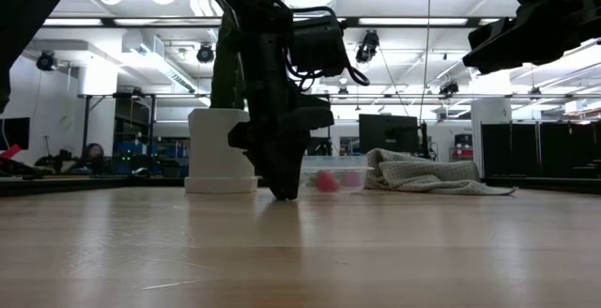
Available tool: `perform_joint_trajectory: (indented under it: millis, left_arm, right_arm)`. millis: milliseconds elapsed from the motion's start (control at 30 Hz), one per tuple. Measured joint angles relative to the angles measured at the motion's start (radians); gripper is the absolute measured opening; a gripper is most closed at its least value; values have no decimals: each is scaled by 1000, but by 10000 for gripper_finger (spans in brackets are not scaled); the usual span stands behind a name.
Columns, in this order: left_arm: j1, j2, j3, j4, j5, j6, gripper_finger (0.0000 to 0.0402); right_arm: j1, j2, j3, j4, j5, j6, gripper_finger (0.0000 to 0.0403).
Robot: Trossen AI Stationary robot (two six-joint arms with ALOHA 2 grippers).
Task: Pick and placing Produce into tupperware
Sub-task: Put the blueberry into the transparent bin
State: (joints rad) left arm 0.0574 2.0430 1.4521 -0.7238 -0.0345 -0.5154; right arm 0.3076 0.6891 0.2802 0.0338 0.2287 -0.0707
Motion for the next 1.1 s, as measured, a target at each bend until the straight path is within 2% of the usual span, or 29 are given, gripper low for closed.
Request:
perform_joint_trajectory:
  millis: [367, 500, 800, 1100]
  left_arm:
    - [0, -1, -3, -2, 3, 2, 131]
    - [0, -1, -4, -3, 2, 3, 106]
    - [1, -4, -17, 3, 9, 24, 16]
    - [11, -6, -52, 19, 37, 24, 11]
  right_arm:
    - [0, 0, 0, 0, 0, 0, 38]
    - [0, 0, 0, 0, 0, 0, 38]
    - [0, 0, 0, 0, 0, 0, 38]
    - [0, 0, 0, 0, 0, 0, 38]
